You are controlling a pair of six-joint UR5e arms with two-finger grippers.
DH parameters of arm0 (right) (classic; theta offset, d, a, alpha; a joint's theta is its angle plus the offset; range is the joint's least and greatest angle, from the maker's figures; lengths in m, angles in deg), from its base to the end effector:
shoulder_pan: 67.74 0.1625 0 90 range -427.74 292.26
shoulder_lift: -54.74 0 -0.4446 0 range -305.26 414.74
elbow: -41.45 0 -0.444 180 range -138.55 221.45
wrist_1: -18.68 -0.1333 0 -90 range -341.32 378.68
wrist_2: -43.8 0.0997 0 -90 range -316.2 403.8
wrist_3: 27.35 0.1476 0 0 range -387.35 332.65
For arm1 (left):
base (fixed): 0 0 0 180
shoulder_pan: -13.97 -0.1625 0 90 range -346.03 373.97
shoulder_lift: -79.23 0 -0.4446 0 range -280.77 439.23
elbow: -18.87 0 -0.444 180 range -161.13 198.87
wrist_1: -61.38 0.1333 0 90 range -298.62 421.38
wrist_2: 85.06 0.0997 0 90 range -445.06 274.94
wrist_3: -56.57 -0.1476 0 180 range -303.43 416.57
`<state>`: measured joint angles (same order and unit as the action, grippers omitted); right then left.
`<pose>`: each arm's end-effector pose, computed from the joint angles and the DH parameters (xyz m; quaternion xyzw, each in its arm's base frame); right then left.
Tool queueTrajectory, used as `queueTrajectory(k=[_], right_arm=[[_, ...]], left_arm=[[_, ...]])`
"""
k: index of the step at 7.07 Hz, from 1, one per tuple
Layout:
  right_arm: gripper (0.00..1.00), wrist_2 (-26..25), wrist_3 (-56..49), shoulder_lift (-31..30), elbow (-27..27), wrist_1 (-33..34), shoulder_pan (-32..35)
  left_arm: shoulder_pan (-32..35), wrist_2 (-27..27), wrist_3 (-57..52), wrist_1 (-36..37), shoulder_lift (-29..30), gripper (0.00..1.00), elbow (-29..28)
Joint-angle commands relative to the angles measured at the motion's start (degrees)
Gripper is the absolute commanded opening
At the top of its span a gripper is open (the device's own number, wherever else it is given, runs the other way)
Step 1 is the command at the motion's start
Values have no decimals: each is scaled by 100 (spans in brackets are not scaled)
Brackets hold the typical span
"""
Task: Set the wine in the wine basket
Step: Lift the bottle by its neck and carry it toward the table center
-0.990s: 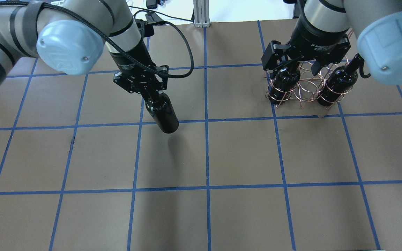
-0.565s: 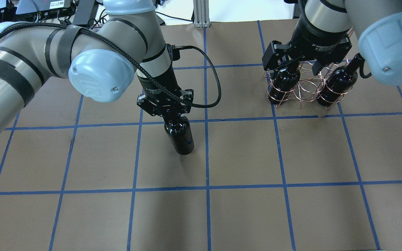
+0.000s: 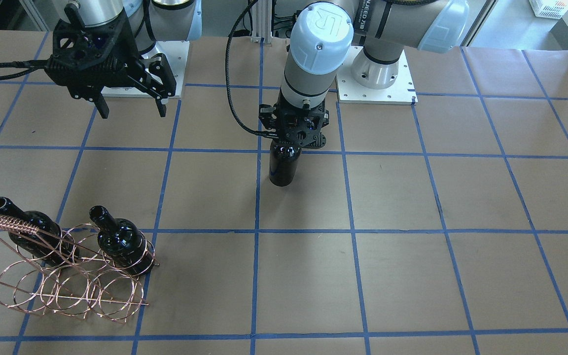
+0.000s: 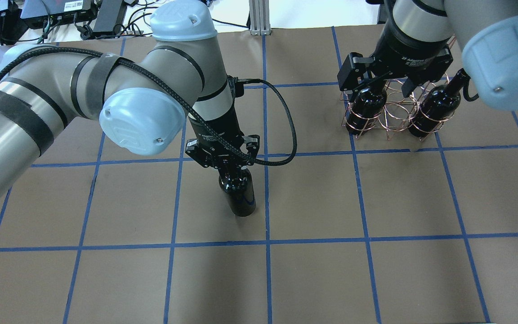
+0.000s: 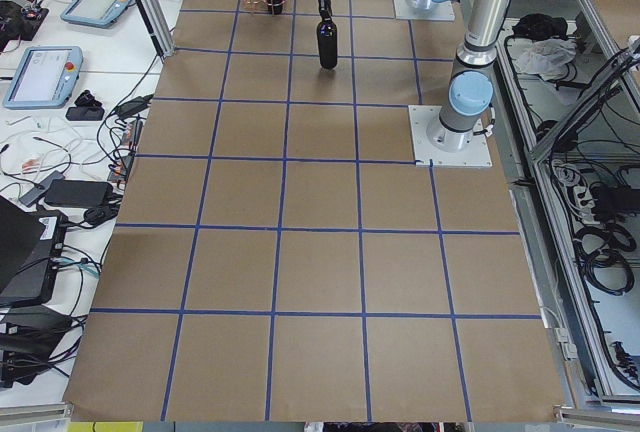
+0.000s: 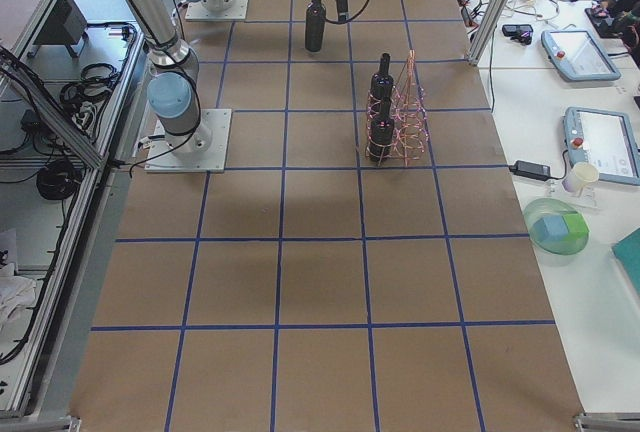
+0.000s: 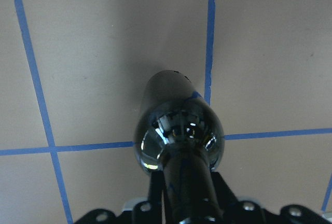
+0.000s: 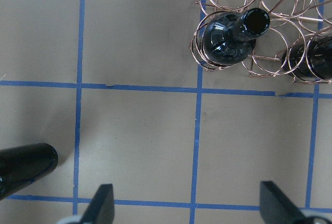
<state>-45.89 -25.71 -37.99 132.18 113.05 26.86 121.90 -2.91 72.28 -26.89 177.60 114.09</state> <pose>0.1768 -0.5255 0.4865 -0.0259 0.9981 -0.0553 0.0057 -0.3196 -0.4892 0.3345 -0.0122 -0.9923 -0.1184 0.0353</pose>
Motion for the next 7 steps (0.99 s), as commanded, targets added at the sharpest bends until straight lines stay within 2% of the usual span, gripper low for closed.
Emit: queueTrajectory(k=[1, 7], right_arm=[[100, -5, 3, 10, -3, 3, 6], [100, -5, 3, 19, 6, 11, 6]], left_arm=[[69, -346, 20, 2, -19, 0, 41], [123, -349, 29, -24, -19, 0, 102]])
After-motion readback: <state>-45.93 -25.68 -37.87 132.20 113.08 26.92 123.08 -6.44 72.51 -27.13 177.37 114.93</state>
